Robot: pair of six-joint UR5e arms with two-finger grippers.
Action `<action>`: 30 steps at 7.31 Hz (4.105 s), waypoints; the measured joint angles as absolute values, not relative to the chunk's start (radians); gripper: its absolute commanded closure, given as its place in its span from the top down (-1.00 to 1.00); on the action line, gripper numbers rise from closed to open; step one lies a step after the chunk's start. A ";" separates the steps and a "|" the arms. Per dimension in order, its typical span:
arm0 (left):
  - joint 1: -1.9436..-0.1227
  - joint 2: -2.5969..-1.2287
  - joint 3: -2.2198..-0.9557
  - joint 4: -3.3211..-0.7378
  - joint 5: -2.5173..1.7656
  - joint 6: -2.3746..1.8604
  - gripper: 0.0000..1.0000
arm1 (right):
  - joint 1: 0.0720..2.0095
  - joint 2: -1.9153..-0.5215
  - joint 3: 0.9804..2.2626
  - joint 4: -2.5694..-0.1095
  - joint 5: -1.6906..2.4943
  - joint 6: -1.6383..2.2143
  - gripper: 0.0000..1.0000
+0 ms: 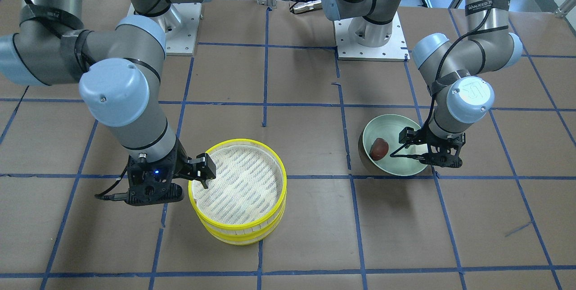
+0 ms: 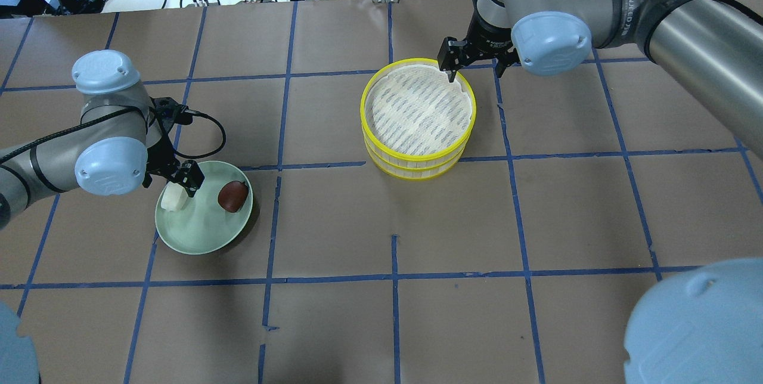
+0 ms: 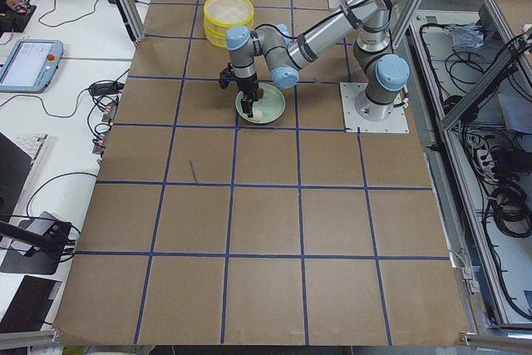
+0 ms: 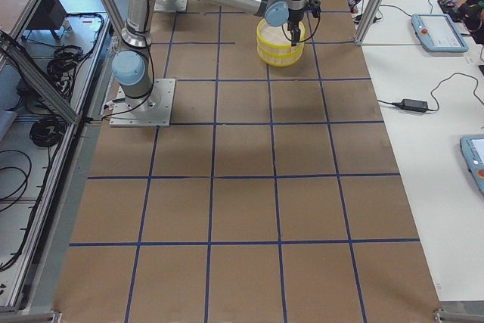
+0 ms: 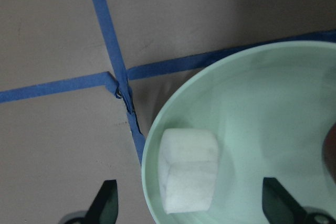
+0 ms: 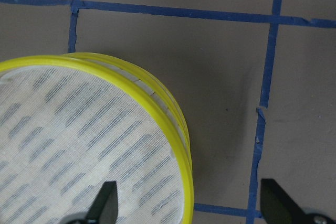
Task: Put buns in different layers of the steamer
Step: 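Grasp white bun with left gripper while right gripper grips top tier, then lift top tier off with right gripper while left carries bun over, then lower the white bun into the lower steamer tier and open the left gripper, then restack top tier with right gripper while left gripper returns to plate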
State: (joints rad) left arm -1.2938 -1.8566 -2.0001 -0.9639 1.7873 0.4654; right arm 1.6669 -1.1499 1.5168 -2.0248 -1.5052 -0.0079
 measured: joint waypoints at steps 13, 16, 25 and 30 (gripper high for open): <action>-1.410 -1.744 -1.886 -0.949 1.624 0.300 -0.92 | 1.536 -1.216 1.524 -1.950 -1.553 -0.139 -0.86; -1.630 -1.795 -1.756 -0.938 1.497 -0.074 -0.92 | 1.395 -1.214 1.519 -1.954 -1.623 -0.320 -0.88; -1.845 -2.007 -1.684 -0.706 1.348 -0.428 1.00 | 1.376 -1.201 1.542 -1.947 -1.742 -0.342 -0.88; -1.653 -1.875 -1.906 -0.809 1.621 0.069 1.00 | 1.462 -1.203 1.500 -1.938 -1.621 -0.065 -0.84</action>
State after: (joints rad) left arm -1.6528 -1.8753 -1.9060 -0.8086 1.6207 0.0694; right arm 1.4621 -1.2030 1.5005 -1.9384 -1.6210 -0.0651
